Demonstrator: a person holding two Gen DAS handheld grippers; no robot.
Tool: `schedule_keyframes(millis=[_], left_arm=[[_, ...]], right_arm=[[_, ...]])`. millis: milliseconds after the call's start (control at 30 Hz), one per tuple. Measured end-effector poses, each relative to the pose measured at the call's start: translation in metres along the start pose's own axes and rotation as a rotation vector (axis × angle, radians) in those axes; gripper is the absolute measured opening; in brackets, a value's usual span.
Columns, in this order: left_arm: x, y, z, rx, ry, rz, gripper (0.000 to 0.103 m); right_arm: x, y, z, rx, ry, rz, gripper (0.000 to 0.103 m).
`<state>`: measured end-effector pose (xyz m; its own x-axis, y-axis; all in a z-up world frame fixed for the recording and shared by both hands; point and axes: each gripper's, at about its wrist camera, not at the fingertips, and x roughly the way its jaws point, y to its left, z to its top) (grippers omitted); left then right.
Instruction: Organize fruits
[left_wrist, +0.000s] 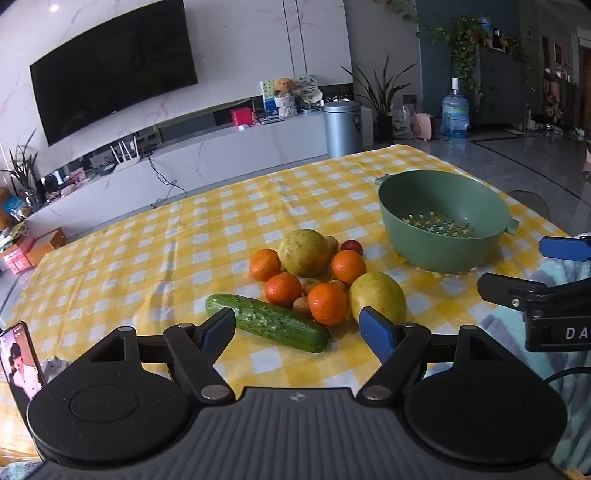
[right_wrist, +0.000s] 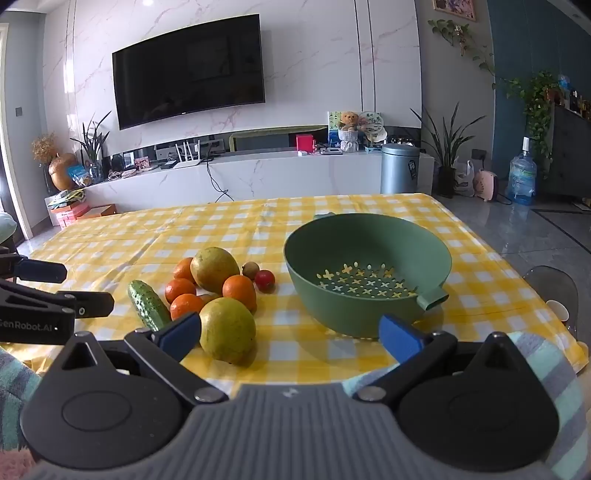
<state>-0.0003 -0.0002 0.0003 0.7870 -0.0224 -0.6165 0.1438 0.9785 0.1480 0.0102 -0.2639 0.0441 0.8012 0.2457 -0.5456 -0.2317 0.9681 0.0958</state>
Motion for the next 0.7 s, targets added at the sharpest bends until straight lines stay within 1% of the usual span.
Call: schedule_keyframes(millis=[33, 433, 500, 533, 700], left_arm=[[0.0011, 0.0015, -0.0004, 0.001, 0.004, -0.010, 0.090], [0.0032, 0.0070, -0.0017, -0.001, 0.015, -0.020, 0.090], [0.0037, 0.0089, -0.0022, 0.002, 0.016, -0.019, 0.090], [0.0020, 0.0001, -0.0020, 0.008, 0.017, -0.015, 0.090], [0.0019, -0.0005, -0.0025, 0.008, 0.016, -0.018, 0.090]], right_arm=[[0.0002, 0.0001, 0.0004, 0.002, 0.001, 0.001, 0.099], [-0.0009, -0.0044, -0.0044, 0.017, 0.006, 0.000, 0.099], [0.0028, -0.0022, 0.0005, 0.023, 0.017, -0.004, 0.099], [0.0025, -0.0024, 0.0000, 0.025, 0.017, -0.004, 0.099], [0.0027, -0.0033, 0.0002, 0.032, 0.025, -0.005, 0.099]])
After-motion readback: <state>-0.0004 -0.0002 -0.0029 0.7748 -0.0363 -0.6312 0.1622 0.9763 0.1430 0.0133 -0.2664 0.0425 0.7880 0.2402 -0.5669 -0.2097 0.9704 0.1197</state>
